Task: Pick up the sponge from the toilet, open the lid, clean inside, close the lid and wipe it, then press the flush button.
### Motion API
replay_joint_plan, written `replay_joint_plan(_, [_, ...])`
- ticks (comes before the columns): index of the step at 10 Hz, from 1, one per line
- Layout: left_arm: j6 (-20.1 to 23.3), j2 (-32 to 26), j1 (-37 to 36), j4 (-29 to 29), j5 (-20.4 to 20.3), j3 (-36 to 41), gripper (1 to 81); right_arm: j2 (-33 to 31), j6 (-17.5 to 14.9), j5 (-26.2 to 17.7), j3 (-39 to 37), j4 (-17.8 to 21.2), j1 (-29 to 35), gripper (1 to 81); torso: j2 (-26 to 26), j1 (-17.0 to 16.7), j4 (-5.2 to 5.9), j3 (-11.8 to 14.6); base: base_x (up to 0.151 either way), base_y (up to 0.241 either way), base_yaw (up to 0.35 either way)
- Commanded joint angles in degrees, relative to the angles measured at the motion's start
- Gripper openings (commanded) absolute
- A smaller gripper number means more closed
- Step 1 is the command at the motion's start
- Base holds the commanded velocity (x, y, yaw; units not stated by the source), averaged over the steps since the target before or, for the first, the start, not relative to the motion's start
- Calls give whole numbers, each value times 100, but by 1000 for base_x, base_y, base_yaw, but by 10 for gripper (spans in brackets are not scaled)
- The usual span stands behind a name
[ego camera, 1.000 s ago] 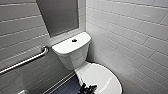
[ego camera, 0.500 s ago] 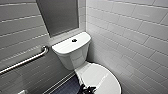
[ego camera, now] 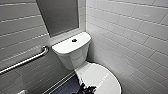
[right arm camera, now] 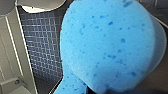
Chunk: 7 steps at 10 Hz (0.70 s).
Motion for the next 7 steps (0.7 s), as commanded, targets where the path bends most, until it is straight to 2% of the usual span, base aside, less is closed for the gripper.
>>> replay_joint_plan(1, [-11,172,-962,68,-238,511,811,-178,-4,-317,100,-145,141,10,0,0,0,0,0,0,0])
replay_joint_plan(7, [-37,-74,-1243,51,-379,1240,811,-90,-4,-316,20,-153,150,10,0,0,0,-2,0,0,0])
